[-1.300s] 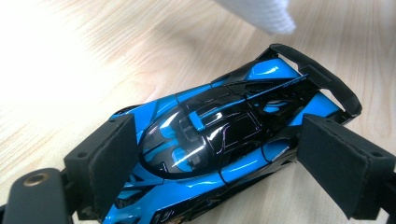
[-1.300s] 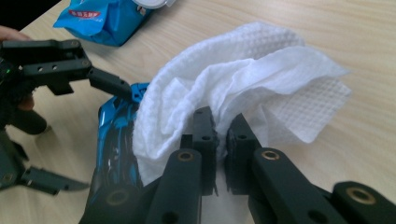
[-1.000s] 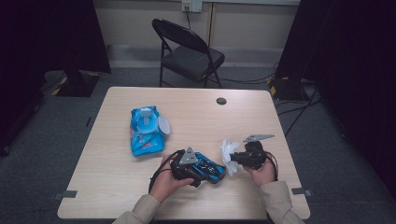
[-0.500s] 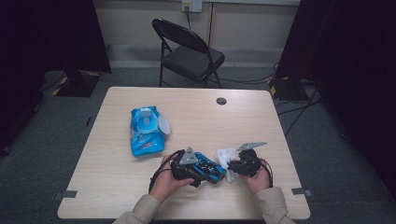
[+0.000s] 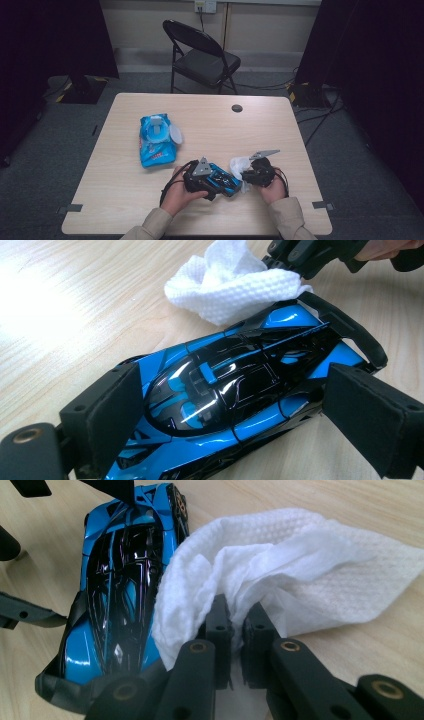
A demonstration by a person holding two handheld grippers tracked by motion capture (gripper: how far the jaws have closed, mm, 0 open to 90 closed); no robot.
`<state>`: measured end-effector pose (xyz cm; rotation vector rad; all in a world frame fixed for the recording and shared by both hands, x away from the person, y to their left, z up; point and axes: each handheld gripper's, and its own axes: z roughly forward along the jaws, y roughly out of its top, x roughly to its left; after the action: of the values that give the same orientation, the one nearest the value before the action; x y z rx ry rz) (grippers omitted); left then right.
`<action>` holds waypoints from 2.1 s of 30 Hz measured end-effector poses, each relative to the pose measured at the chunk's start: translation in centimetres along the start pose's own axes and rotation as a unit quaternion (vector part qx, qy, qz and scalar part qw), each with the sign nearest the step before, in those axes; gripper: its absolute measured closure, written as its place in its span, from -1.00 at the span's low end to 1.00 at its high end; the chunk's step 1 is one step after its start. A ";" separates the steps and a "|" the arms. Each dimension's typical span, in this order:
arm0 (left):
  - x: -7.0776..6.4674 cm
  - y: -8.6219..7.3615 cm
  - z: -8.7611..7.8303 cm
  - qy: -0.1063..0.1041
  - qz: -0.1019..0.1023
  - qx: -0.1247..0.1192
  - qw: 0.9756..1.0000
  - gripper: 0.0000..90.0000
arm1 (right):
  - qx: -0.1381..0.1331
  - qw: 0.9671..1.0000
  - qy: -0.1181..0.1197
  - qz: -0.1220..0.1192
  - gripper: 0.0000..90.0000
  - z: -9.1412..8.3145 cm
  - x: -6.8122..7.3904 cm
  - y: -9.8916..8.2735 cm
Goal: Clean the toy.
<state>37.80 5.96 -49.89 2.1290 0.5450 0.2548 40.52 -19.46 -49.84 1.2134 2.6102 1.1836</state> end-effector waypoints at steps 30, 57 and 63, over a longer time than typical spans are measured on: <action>0.1 -0.1 0.0 -0.003 0.002 -0.003 1.000 -0.80 | 0.023 0.999 0.023 -0.020 0.90 3.6 0.7 3.9; 0.1 -0.1 0.1 -0.003 0.003 -0.005 1.000 -0.81 | 0.038 0.999 0.022 -0.025 0.89 5.7 1.0 6.4; 0.0 -0.1 0.1 -0.003 0.002 -0.006 1.000 -0.81 | 0.040 0.999 0.022 -0.020 0.89 5.9 1.1 6.6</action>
<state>37.86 5.93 -50.04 2.1188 0.5344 0.2534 45.91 -12.37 -49.44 1.1555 2.7240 1.1216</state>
